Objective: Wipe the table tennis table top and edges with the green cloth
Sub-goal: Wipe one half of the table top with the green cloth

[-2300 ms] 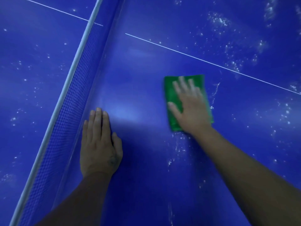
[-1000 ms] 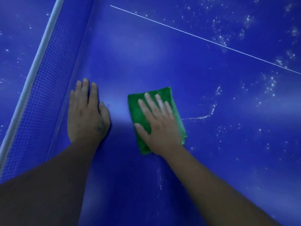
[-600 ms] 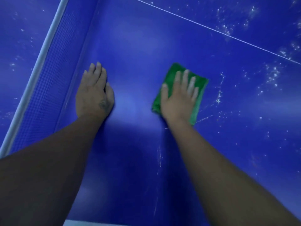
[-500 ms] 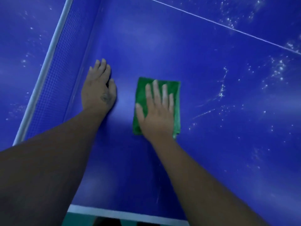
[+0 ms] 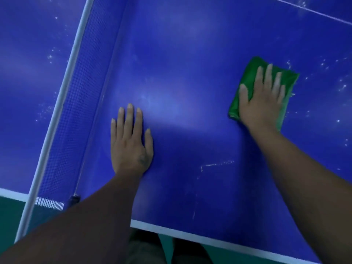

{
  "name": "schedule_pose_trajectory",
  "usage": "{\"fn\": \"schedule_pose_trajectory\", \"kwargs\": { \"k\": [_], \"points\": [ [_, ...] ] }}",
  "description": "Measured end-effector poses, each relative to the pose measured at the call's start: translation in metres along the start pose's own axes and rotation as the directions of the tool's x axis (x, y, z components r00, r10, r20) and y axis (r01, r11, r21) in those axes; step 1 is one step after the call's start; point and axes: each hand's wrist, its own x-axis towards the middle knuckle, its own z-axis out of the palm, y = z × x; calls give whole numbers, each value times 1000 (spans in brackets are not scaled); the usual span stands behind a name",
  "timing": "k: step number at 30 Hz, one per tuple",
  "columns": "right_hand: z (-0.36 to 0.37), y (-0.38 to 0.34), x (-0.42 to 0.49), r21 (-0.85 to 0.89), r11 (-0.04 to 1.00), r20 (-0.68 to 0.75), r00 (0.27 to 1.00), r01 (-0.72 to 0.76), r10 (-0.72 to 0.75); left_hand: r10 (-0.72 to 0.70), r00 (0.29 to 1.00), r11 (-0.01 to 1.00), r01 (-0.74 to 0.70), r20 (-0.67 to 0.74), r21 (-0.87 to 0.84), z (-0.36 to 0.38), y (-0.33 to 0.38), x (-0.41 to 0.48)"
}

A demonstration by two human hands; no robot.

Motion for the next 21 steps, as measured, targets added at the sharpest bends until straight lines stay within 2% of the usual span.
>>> {"fn": "schedule_pose_trajectory", "kwargs": {
  "k": [2,4,7,10,12,13,15,18,21],
  "points": [
    [1,-39,-20,35,999,-10,1000,-7,7,-13,1000,1000,13,6,-11,0,2,0],
    [7,-81,-61,48,988,-23,990,144,-143,-4,1000,1000,4,-3,-30,0,2,-1],
    [26,-121,-140,116,906,9,911,408,-412,0,1000,999,-1,-23,-32,2,0,-1],
    [36,-98,-185,156,795,42,801,586,-598,-6,999,999,5,-32,-40,3,1,-2],
    [33,-62,-178,153,730,34,735,666,-678,-7,998,999,5,-54,-48,1,2,-1],
    [31,-44,-166,141,722,36,725,677,-687,-12,998,999,9,-59,-51,1,2,-1],
    [24,-14,-130,107,788,42,789,606,-612,-21,998,998,18,-57,-55,0,4,-1],
    [13,7,-68,39,937,1,938,347,-347,-23,998,999,20,-52,-47,-1,3,-1],
    [9,-7,-34,33,989,-6,990,141,-141,-19,999,999,17,-45,-37,0,2,-1]
  ]
}}
